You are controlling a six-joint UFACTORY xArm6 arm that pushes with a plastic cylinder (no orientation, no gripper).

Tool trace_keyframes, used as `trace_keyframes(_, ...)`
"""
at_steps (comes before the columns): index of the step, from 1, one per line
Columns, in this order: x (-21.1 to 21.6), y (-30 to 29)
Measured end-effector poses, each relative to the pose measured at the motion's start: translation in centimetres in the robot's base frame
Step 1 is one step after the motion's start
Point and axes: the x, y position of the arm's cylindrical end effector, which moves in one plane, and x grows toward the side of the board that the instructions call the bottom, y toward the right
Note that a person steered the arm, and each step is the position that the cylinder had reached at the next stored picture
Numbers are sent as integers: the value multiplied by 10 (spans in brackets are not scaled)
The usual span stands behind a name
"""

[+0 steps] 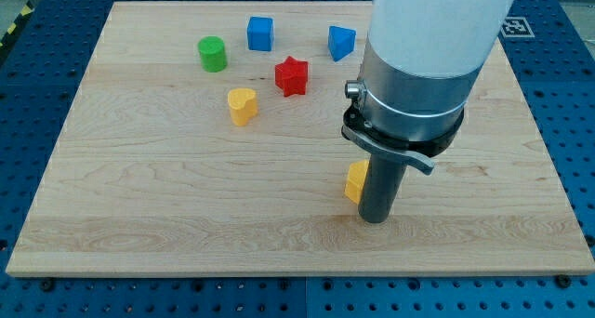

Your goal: Push the yellow hexagon closer to the green star

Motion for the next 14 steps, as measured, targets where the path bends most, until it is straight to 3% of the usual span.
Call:
trace_keyframes(2,4,24)
trace_keyframes(5,-16,-15)
trace_keyframes(8,-10,-1)
trace_keyframes(14,-48,4)
